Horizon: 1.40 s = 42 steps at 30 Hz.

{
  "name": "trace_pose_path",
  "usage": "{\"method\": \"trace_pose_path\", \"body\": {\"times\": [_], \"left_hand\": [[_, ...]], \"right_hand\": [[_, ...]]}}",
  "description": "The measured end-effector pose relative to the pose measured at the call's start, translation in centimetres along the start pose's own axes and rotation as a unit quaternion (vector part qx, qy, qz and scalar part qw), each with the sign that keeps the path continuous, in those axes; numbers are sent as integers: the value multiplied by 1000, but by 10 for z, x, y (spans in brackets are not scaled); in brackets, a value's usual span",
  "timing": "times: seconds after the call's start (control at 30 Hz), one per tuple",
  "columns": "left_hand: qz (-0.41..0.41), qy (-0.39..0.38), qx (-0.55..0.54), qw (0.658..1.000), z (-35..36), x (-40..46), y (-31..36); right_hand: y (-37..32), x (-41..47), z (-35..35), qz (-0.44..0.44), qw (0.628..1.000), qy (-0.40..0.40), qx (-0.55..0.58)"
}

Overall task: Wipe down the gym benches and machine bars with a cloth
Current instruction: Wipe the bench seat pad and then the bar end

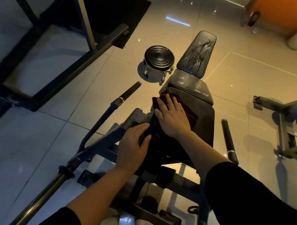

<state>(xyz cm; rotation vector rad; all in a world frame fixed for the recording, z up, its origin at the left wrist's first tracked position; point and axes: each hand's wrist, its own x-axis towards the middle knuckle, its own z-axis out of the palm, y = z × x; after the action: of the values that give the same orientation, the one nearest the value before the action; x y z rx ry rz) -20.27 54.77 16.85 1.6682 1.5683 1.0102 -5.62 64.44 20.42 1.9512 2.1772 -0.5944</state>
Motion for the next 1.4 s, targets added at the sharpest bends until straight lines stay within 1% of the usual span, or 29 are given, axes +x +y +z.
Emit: {"method": "trace_pose_path", "body": {"times": [0.07, 0.17, 0.23, 0.3, 0.4, 0.5, 0.6, 0.67, 0.73, 0.8, 0.87, 0.93, 0.97, 1.03, 1.07, 1.13, 1.17, 1.27, 1.4], "left_hand": [[-3, -4, -2, 1000, -2, -2, 0], [-9, -9, 7, 1000, -3, -5, 2], [-14, -11, 11, 1000, -3, -6, 5], [-21, -15, 15, 1000, -2, -6, 8], [-21, -16, 25, 999, -3, -6, 16], [-1, -28, 36, 999, -6, -6, 30], [12, -59, 78, 995, -9, -5, 39], [6, -76, 100, 992, -10, -5, 43], [-4, -88, 108, 990, -10, -7, 46], [-13, -101, 117, 988, -11, -11, 50], [-21, -110, 131, 985, -11, -16, 54], [-22, -120, 138, 983, -13, -21, 59], [-19, -126, 136, 983, -13, -22, 62], [-8, -141, 129, 982, -15, -21, 69], [0, -148, 128, 981, -15, -20, 73], [17, -160, 131, 978, -12, -18, 83], [22, -167, 129, 977, -10, -17, 87], [27, -192, 125, 973, 0, -17, 97], [29, -194, 143, 970, 10, -20, 100]], "right_hand": [[-6, -20, 4, -14, 1000, 7, 9], [-5, -57, 12, -61, 998, 17, 7], [5, -54, 8, -75, 997, 3, 15], [11, -44, 1, -64, 997, -17, 25], [6, -51, 5, -38, 999, -1, 22], [13, -86, 17, -66, 998, 9, 1], [34, -89, 12, -76, 997, -4, -7], [39, -80, 8, -41, 999, -6, 14], [34, -82, 11, -12, 1000, 10, 20], [30, -100, 17, -24, 999, 25, 10], [37, -120, 20, -48, 999, 23, -5], [47, -130, 14, -59, 998, 12, 23], [51, -131, 8, -54, 995, 15, 79], [56, -133, 0, -13, 976, 65, 208], [59, -135, -1, 21, 968, 105, 228], [63, -143, 2, 94, 961, 164, 200], [63, -145, 5, 120, 959, 172, 191], [58, -149, 11, 136, 952, 187, 200], [51, -149, 4, 127, 940, 214, 233]]}}
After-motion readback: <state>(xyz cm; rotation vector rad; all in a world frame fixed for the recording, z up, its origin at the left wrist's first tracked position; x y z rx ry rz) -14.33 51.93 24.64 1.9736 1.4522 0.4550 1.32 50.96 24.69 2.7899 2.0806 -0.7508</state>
